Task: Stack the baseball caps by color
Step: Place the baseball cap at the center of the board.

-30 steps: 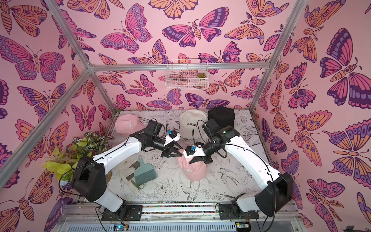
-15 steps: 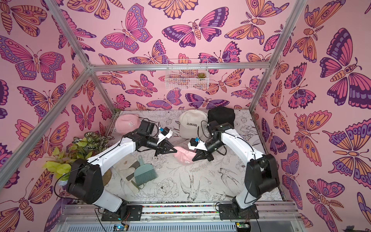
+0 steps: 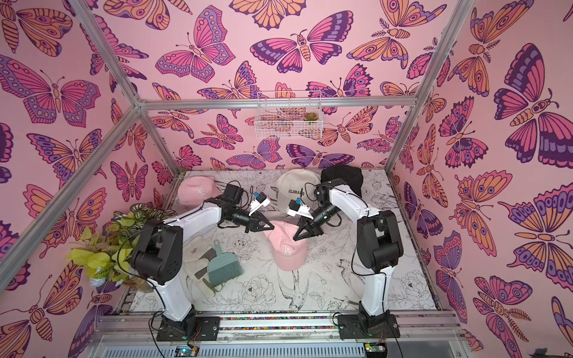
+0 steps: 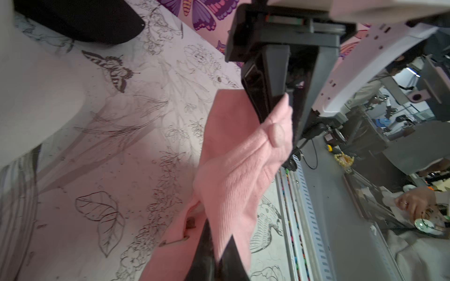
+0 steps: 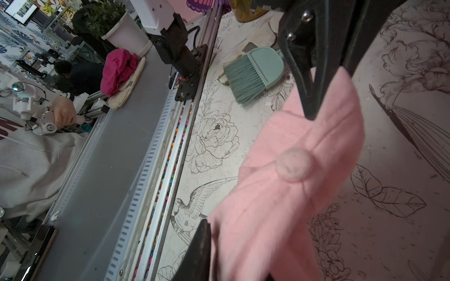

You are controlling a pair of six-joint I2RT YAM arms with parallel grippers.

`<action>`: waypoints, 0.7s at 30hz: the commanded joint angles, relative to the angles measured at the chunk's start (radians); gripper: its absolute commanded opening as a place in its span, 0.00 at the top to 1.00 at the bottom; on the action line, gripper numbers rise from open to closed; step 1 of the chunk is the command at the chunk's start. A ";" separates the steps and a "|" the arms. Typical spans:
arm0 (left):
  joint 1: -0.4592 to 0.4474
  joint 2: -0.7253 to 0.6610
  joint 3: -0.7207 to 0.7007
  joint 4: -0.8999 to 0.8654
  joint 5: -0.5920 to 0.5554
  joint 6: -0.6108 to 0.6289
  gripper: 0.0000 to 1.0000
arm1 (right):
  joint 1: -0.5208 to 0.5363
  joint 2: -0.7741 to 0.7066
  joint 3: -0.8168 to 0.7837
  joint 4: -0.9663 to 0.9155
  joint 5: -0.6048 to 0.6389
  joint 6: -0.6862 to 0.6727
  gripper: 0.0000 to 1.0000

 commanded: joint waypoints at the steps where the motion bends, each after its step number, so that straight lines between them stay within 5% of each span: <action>1: 0.013 0.079 0.096 -0.019 -0.103 -0.062 0.95 | -0.013 0.030 0.035 0.194 0.119 0.307 0.69; 2: 0.015 0.103 0.128 -0.019 -0.122 -0.086 0.84 | -0.014 0.032 0.028 0.299 0.184 0.470 0.65; 5: 0.019 0.154 0.203 -0.019 -0.201 -0.163 0.47 | -0.018 0.037 0.018 0.471 0.281 0.674 0.53; 6: 0.020 0.159 0.215 -0.019 -0.227 -0.182 0.38 | -0.019 0.030 0.009 0.508 0.291 0.719 0.41; 7: 0.021 0.159 0.221 -0.018 -0.255 -0.200 0.31 | -0.019 0.015 -0.013 0.565 0.310 0.778 0.15; 8: 0.023 0.149 0.219 -0.015 -0.292 -0.221 0.27 | -0.021 -0.007 -0.041 0.627 0.337 0.837 0.01; 16: 0.079 -0.049 -0.023 0.309 -0.680 -0.657 0.00 | -0.022 -0.226 -0.275 0.993 0.623 1.225 0.01; 21: 0.087 -0.163 -0.205 0.503 -0.964 -0.895 0.00 | -0.022 -0.363 -0.391 1.170 0.822 1.484 0.01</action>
